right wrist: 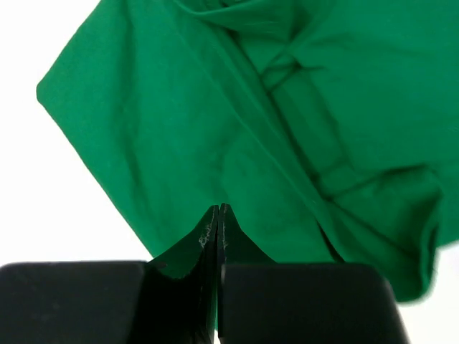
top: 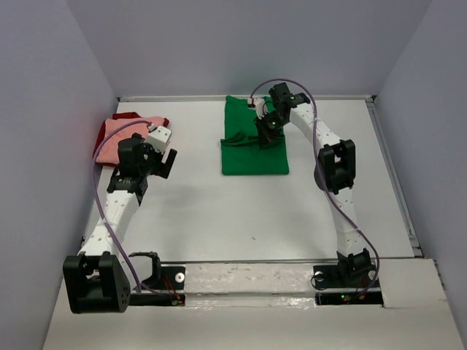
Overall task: Fold and stack the t-shirts
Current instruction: Fold the tshirt
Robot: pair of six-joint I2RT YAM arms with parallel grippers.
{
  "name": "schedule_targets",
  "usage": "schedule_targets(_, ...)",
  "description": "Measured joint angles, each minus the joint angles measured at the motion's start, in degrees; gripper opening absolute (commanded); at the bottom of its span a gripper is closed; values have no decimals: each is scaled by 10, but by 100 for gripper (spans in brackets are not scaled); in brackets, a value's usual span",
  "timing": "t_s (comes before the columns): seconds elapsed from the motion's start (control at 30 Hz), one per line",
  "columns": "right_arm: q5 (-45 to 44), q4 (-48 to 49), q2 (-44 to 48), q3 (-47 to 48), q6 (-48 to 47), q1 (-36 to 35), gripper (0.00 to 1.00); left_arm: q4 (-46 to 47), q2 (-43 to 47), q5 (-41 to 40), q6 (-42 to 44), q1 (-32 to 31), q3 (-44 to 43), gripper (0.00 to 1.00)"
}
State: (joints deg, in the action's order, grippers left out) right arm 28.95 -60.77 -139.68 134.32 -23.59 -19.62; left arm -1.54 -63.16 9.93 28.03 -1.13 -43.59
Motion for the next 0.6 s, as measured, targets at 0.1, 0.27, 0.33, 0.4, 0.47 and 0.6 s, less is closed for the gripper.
schedule_targets(0.1,11,2,-12,3,0,-6,0,0,7,7,1,18,5,99)
schedule_targets(0.27,19,11,-19,3,-4,-7,0,0,9,16,1,38,5,99)
schedule_targets(0.33,19,17,-21,3,-7,-7,0,0,9,20,1,44,5,99)
schedule_targets(0.4,18,27,-27,3,-10,-7,0,0,9,24,1,50,5,99)
schedule_targets(0.47,15,34,-35,3,-13,-7,0,0,10,27,1,55,5,99)
schedule_targets(0.6,6,43,-63,23,-21,-7,0,0,17,36,1,68,5,99)
